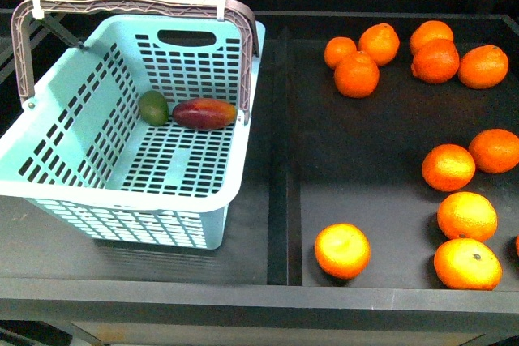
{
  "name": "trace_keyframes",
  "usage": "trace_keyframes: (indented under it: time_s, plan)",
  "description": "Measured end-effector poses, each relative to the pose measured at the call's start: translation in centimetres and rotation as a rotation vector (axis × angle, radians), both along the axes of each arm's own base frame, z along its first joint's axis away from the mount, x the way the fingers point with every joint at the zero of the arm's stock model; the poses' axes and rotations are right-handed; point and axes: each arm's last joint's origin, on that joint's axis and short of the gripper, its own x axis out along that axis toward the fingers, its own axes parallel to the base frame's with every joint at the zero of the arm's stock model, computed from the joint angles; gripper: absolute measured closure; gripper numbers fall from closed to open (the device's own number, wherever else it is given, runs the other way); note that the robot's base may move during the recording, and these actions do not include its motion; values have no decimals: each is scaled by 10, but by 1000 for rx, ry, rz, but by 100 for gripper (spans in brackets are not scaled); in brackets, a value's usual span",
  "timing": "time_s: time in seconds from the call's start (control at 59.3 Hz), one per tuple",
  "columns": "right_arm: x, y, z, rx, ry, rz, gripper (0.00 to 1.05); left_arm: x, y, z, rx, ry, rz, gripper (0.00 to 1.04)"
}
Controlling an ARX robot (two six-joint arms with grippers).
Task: Pick mango and avocado into basket
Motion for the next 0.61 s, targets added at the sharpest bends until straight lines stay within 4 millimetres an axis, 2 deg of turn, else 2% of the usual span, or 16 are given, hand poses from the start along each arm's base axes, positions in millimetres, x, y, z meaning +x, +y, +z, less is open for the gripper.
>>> trace_keyframes:
  time_s: [0.152, 0.607]
  plan:
    - [0, 0, 0, 0, 0, 1, 9, -12, 0, -10, 0, 8, -6, 103]
    - [0, 0, 0, 0, 0, 1, 9, -36, 0, -3, 1, -18, -6, 103]
